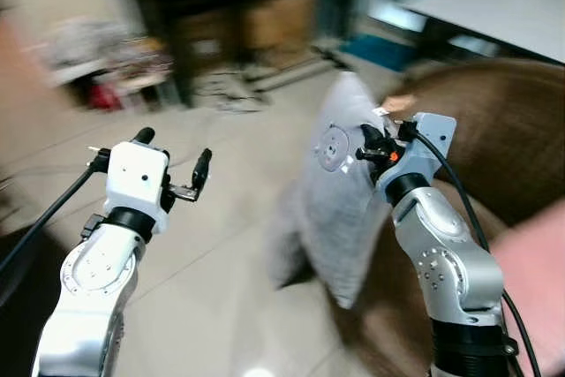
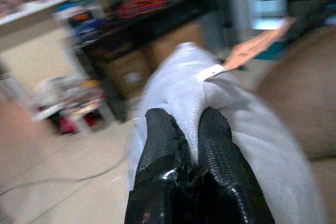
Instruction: Move the pillow to the sofa from floor
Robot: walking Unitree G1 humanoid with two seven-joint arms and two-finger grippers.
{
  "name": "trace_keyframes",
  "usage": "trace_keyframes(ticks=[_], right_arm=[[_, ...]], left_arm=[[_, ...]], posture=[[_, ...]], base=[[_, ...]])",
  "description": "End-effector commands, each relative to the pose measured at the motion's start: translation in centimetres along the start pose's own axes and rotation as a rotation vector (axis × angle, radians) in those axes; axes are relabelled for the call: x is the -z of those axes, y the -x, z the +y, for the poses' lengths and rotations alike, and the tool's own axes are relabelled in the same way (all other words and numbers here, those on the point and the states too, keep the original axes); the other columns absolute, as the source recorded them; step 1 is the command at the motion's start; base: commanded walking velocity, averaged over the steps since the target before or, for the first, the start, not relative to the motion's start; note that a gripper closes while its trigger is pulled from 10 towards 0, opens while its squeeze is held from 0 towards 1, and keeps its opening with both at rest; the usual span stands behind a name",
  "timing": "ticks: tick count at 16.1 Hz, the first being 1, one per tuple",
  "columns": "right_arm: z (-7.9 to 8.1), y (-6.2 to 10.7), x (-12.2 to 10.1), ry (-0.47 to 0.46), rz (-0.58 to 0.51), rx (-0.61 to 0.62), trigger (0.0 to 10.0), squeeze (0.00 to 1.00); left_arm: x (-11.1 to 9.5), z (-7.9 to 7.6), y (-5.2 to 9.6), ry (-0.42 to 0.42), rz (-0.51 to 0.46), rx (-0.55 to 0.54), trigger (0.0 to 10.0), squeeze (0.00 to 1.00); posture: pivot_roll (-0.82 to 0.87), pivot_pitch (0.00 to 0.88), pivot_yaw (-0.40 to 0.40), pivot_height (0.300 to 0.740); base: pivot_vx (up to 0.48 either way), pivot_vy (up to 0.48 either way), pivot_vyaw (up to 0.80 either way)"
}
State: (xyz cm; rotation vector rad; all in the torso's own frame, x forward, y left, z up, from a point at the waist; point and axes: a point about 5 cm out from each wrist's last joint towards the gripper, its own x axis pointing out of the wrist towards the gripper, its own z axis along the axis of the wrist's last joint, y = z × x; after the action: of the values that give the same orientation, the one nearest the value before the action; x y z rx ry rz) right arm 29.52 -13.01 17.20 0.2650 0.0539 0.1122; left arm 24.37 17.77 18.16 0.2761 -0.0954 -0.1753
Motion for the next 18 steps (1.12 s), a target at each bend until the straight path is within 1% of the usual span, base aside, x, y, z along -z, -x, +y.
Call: trace_keyframes(ticks=[1, 6, 7, 10, 13, 18], right_arm=[[0.10, 0.08, -1.21, -0.010, -0.056, -0.009, 10.0, 0.00], [0.09, 0.11, -1.20, -0.017, -0.061, -0.009, 10.0, 0.00], [-0.20, 0.16, -1.34, -0.013, -0.064, -0.001, 10.0, 0.00], [-0.37, 0.21, -1.43, 0.009, -0.064, 0.010, 10.0, 0.00], [-0.37, 0.28, -1.60, 0.028, -0.069, 0.004, 10.0, 0.00], [-0.34, 0.38, -1.82, 0.040, -0.073, -0.003, 10.0, 0.00]], left_arm=[[-0.15, -0.06, 0.02, -0.005, -0.006, 0.014, 10.0, 0.30], [-0.16, 0.21, 0.06, -0.012, -0.006, 0.024, 10.0, 0.30], [-0.14, 0.02, -0.03, -0.010, -0.006, 0.039, 10.0, 0.30], [0.01, -0.11, -0.01, -0.012, 0.003, 0.048, 10.0, 0.29], [0.18, -0.27, 0.11, -0.021, 0.014, 0.053, 10.0, 0.25], [0.28, -0.33, 0.09, -0.021, 0.020, 0.053, 10.0, 0.26]], posture=[[-0.01, 0.000, 0.040, 0.740], [-0.01, 0.000, 0.048, 0.740], [-0.01, 0.000, 0.051, 0.740], [-0.01, 0.000, 0.052, 0.740], [-0.01, 0.000, 0.053, 0.740], [-0.02, 0.005, 0.050, 0.740]], base=[[0.364, 0.000, -0.80], [0.363, 0.000, -0.80], [0.360, 0.000, -0.80], [0.322, 0.000, -0.80], [0.000, 0.000, 0.00], [0.000, 0.000, 0.00]])
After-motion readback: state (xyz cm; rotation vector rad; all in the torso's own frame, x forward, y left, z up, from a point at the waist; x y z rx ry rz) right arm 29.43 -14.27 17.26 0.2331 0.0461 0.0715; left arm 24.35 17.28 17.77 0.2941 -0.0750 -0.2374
